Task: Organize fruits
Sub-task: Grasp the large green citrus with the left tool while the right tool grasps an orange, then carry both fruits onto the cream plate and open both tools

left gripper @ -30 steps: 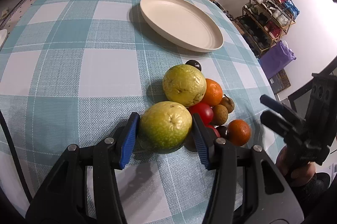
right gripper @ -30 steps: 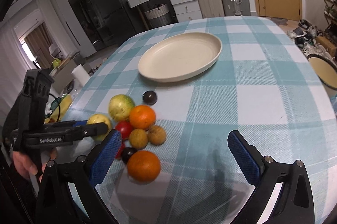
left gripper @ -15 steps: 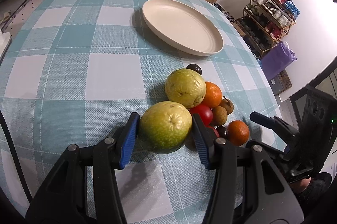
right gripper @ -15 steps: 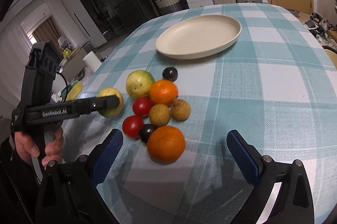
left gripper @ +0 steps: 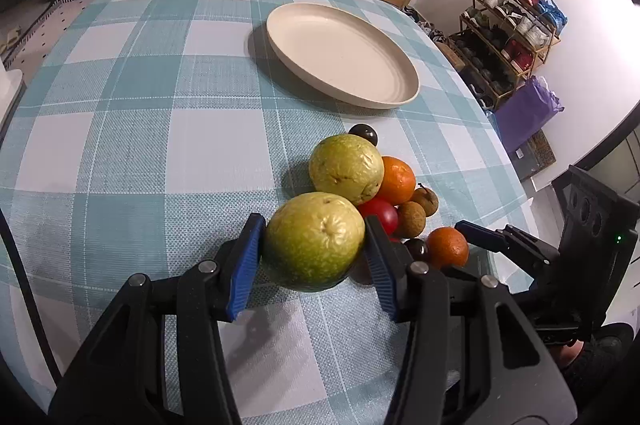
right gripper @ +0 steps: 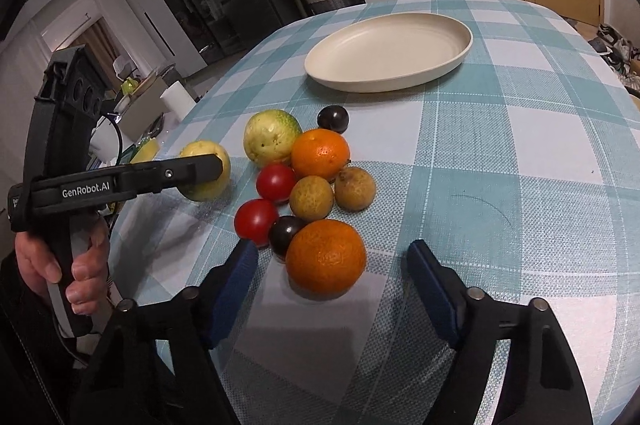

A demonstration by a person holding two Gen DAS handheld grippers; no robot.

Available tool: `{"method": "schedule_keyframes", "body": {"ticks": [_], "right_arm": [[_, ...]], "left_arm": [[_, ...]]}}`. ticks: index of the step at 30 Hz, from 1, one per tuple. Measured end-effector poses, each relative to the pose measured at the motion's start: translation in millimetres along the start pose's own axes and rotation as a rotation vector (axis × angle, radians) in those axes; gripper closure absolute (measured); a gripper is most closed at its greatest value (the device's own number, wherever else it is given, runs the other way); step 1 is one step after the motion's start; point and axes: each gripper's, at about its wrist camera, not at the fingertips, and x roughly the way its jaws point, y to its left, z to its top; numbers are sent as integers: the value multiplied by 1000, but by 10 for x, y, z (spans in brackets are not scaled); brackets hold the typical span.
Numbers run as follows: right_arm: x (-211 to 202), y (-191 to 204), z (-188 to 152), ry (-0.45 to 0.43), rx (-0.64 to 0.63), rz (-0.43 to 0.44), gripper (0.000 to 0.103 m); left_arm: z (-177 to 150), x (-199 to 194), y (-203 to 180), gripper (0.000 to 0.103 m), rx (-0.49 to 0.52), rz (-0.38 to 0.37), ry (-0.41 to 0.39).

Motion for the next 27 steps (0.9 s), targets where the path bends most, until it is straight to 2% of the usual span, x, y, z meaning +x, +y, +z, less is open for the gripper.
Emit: {"method": "schedule_keyframes", "body": {"ticks": [5, 7, 10, 18, 27], "right_arm": [[-12, -18, -3, -5, -1, -2, 38], [-5, -15, -5, 2, -6, 11, 52], [-7, 4, -24, 3, -23, 33, 62], [-111, -7, -20, -31, -34, 42, 63], [-335, -135, 243, -124, 15, 68, 63]], "left_arm": [[12, -21, -20, 56, 6, 3, -3], [19, -33, -33, 56, 9, 3, -6], [34, -48, -47, 56, 14, 6, -10], [123, -71, -37, 56, 22, 27, -24], [397, -64, 14, 56, 1, 17, -50]]}}
